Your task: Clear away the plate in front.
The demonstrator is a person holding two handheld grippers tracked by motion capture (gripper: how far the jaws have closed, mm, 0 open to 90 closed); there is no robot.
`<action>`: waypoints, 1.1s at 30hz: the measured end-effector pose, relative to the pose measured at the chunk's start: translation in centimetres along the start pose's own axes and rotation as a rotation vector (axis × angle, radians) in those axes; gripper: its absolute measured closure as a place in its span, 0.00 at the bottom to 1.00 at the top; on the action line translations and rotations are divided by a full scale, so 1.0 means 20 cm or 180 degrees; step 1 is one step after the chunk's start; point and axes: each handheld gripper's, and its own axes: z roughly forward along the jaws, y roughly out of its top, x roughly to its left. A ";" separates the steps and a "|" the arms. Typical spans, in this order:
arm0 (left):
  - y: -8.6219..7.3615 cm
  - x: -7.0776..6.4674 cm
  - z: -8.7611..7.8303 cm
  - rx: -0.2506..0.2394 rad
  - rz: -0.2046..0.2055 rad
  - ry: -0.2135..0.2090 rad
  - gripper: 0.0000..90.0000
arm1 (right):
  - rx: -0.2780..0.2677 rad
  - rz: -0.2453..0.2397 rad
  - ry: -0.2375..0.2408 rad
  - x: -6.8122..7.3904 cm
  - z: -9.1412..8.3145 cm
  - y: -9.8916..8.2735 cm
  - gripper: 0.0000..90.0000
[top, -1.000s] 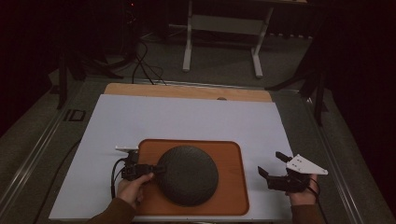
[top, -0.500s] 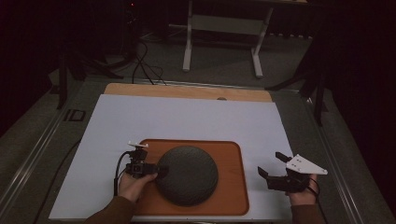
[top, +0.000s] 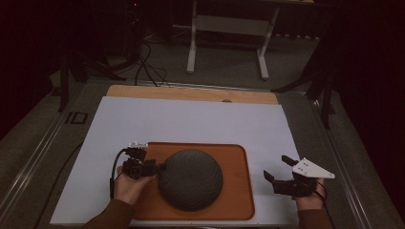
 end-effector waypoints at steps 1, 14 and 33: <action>0.01 0.00 -0.01 -0.0019 0.0046 0.0003 0.49 | 0.0001 0.0001 -0.0001 0.00 0.00 0.00 0.12; 0.06 0.06 -0.22 -0.0643 0.0514 0.0121 0.43 | 0.0003 0.0000 0.0007 0.00 0.00 0.00 0.12; 0.03 0.20 -0.41 -0.1223 0.1025 0.0717 0.30 | -0.0016 0.0009 0.0007 -0.01 -0.01 0.00 0.12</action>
